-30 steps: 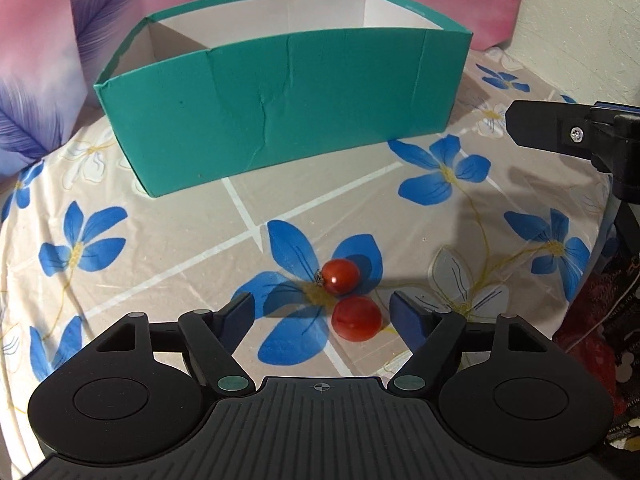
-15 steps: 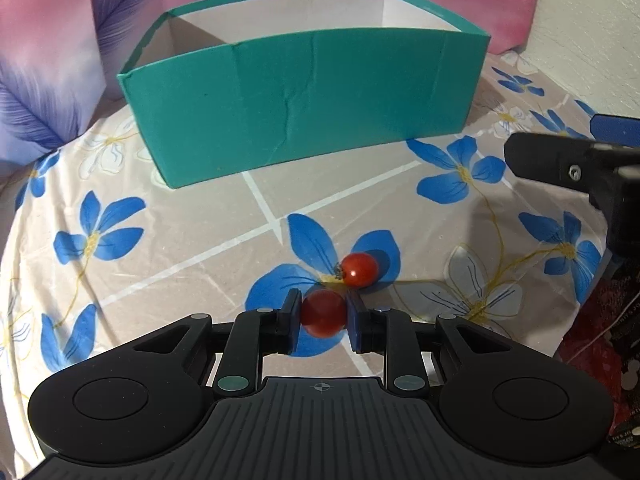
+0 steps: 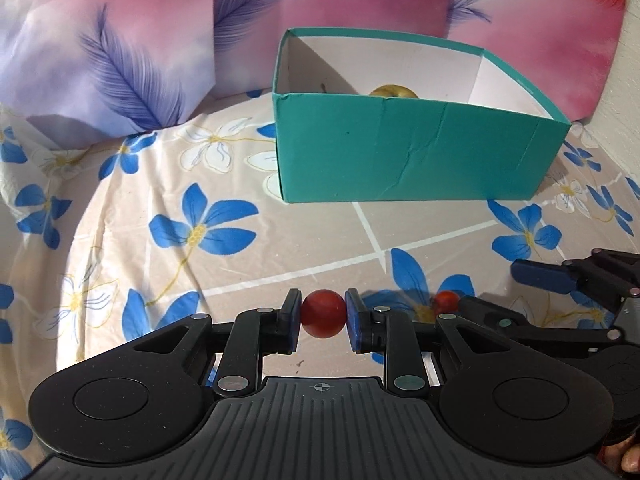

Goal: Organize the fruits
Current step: 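Grasp a second cherry tomato with the right tool while the left tool carries its tomato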

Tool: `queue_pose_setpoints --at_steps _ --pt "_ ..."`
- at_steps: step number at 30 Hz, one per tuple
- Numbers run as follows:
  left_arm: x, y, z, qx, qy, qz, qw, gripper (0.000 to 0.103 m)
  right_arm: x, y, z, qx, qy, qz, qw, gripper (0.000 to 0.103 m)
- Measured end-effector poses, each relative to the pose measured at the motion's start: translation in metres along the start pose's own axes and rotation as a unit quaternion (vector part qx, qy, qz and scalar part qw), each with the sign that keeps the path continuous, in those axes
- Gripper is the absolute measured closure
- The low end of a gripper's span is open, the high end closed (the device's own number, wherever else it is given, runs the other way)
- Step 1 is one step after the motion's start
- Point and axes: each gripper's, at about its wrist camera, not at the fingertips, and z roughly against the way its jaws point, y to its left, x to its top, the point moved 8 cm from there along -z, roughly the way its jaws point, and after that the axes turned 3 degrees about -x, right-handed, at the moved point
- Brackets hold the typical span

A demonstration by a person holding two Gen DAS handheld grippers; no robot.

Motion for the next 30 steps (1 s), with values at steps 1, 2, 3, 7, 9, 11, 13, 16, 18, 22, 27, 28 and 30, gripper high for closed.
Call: queue_pose_setpoints --at_steps 1,2,3,7,9,11,13,16,18,22,27,28,30 --pt "-0.001 0.002 0.0 0.002 0.001 0.002 1.0 0.076 0.0 0.005 -0.003 0.005 0.003 0.006 1.0 0.057" --pt "-0.001 0.003 0.001 0.003 0.001 0.003 1.0 0.076 0.0 0.009 -0.006 0.01 0.006 0.012 1.0 0.057" --pt "-0.002 0.004 0.001 0.003 0.002 0.003 1.0 0.076 0.0 0.013 -0.009 0.016 0.008 0.018 1.0 0.057" --pt "-0.003 0.007 0.0 0.006 0.005 0.005 1.0 0.076 -0.001 0.024 -0.02 0.032 0.02 0.031 0.999 0.066" --pt "-0.003 0.008 0.0 0.007 0.006 0.007 0.9999 0.076 -0.003 0.026 -0.025 0.039 0.028 0.031 0.998 0.067" --pt "-0.004 0.008 -0.002 0.009 0.009 0.008 0.9999 0.076 -0.007 0.027 -0.031 0.044 0.039 0.032 0.998 0.078" --pt "-0.003 0.008 -0.002 0.01 0.01 0.007 0.9999 0.076 -0.008 0.027 -0.03 0.044 0.033 0.035 0.998 0.081" --pt "0.003 0.002 0.0 0.006 0.005 0.0 1.0 0.076 -0.003 0.021 -0.023 0.029 0.015 0.032 0.999 0.081" --pt "0.014 -0.004 0.005 0.006 -0.004 -0.005 1.0 0.076 0.003 0.01 -0.015 0.016 0.002 0.018 1.0 0.081" --pt "0.058 -0.027 0.026 -0.014 -0.054 -0.026 0.9981 0.076 0.024 -0.024 0.004 -0.024 -0.031 -0.016 0.999 0.081" --pt "0.124 -0.058 0.05 -0.027 -0.12 -0.049 0.9912 0.076 0.053 -0.066 0.036 -0.072 -0.08 -0.052 0.993 0.081" --pt "0.136 -0.063 0.053 -0.029 -0.128 -0.049 0.9902 0.076 0.059 -0.074 0.042 -0.079 -0.09 -0.06 0.991 0.081" --pt "0.157 -0.07 0.052 -0.03 -0.142 -0.047 0.9883 0.076 0.07 -0.088 0.054 -0.088 -0.107 -0.075 0.987 0.081"
